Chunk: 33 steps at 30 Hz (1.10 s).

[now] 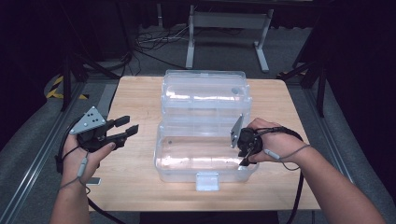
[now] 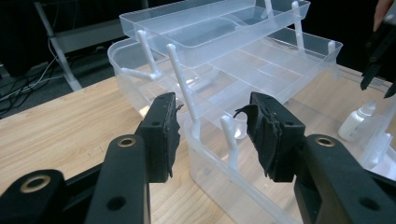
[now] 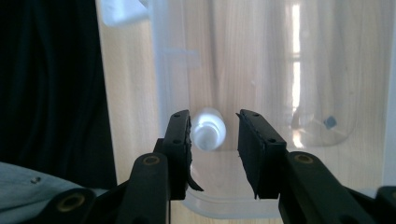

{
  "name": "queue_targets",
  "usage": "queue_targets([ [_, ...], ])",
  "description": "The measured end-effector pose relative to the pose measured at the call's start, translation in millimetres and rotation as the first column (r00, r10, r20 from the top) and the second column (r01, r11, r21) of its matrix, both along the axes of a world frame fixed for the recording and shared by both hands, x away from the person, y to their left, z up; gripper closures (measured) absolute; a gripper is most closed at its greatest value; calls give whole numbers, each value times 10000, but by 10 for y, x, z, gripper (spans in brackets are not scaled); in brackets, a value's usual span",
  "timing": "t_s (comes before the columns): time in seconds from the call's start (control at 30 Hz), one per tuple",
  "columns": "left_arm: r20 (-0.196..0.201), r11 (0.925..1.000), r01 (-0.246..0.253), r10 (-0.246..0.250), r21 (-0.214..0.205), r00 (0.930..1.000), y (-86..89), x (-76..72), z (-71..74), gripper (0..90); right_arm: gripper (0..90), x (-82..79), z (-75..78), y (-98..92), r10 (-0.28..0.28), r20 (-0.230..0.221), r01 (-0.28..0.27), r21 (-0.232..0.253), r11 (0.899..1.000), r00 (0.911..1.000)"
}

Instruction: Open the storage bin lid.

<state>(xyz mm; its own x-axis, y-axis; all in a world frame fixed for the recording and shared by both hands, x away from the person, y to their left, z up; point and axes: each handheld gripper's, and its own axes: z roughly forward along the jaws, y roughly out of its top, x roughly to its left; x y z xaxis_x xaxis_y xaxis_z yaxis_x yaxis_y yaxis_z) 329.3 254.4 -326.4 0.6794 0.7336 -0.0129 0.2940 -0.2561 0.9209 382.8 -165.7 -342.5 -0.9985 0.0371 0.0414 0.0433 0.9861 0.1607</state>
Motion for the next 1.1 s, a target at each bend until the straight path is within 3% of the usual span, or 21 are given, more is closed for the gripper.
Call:
queue_targets([
  [0.07,-22,10000,44,-44,0,10000,-6,6,-1,519,639,-50,40,8,37,-19,-37,289,9996,10000],
  [0.3,-101,9995,284,-286,-139,9995,-62,46,-1,495,623,-193,10,77,197,-120,-193,351,9992,9997],
  [0.43,-127,9990,415,-418,-166,9990,-82,73,-5,482,639,-235,-114,122,156,-48,-156,83,9998,9999],
  [0.7,-119,9981,578,-581,-222,9982,-117,107,-9,459,697,-243,-341,165,188,-146,-188,-4,9998,9997],
  [1.1,-79,9964,801,-803,-277,9967,-177,160,-15,439,817,-275,-526,230,453,34,-451,-288,9986,9990],
])
